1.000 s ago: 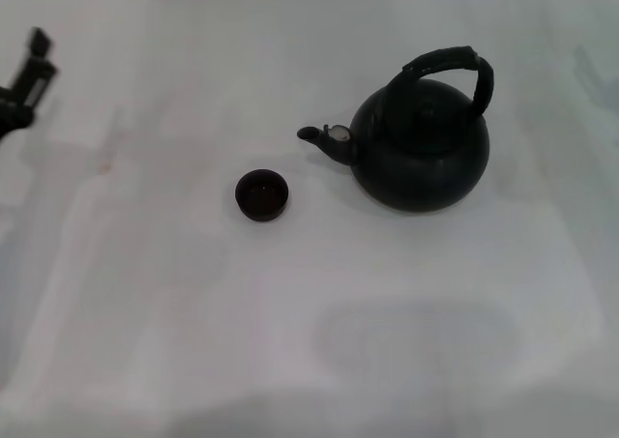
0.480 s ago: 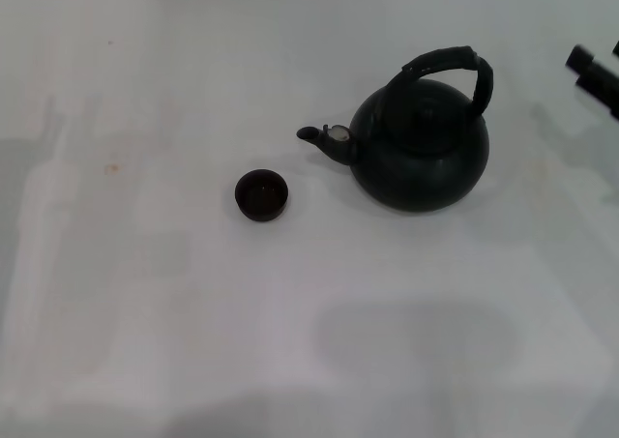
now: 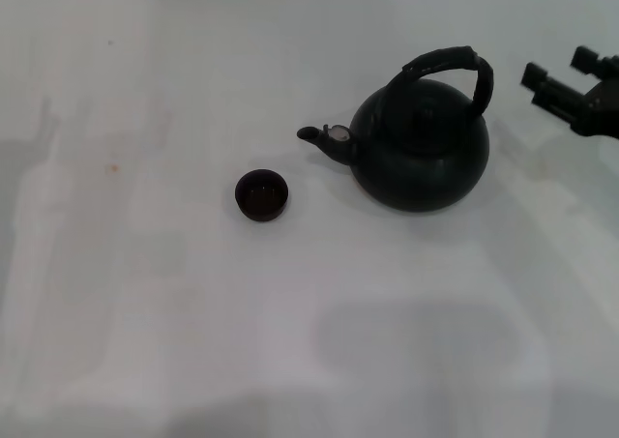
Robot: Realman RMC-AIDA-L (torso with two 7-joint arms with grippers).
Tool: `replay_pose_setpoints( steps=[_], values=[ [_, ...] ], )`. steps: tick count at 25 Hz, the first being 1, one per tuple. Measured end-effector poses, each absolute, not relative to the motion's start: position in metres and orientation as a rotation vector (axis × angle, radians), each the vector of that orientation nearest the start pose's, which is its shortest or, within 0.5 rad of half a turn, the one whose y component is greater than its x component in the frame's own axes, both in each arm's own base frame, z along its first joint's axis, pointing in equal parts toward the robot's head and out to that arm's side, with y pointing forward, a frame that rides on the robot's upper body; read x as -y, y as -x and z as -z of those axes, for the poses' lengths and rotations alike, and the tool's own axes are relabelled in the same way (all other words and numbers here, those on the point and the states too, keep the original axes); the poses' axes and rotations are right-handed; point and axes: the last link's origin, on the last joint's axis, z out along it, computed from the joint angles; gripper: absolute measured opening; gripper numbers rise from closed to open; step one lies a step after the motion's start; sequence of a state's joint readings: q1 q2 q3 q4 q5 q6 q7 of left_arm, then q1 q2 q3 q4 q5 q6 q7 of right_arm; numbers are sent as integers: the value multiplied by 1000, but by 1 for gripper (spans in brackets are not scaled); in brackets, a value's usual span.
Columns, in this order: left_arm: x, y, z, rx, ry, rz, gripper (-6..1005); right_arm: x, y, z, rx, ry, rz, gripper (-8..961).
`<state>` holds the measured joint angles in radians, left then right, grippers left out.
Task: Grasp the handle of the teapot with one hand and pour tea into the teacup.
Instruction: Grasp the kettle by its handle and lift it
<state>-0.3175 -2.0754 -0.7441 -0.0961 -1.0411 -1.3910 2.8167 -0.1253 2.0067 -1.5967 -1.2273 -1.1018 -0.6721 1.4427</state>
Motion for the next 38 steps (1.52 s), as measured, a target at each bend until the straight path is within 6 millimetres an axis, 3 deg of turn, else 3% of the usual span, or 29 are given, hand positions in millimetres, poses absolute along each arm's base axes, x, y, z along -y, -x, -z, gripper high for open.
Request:
replay_pose_setpoints(
  steps=[9, 17, 38],
  values=[
    [-283, 359, -19, 609, 1390, 849, 865, -272, -291, -12, -930, 2147, -617, 781],
    [-285, 357, -19, 602, 1398, 852, 865, -274, -289, -13, -968, 2155, -589, 780],
    [-278, 361, -16, 618, 1398, 844, 866, -309, -269, 7, -849, 2167, -526, 781]
  ],
)
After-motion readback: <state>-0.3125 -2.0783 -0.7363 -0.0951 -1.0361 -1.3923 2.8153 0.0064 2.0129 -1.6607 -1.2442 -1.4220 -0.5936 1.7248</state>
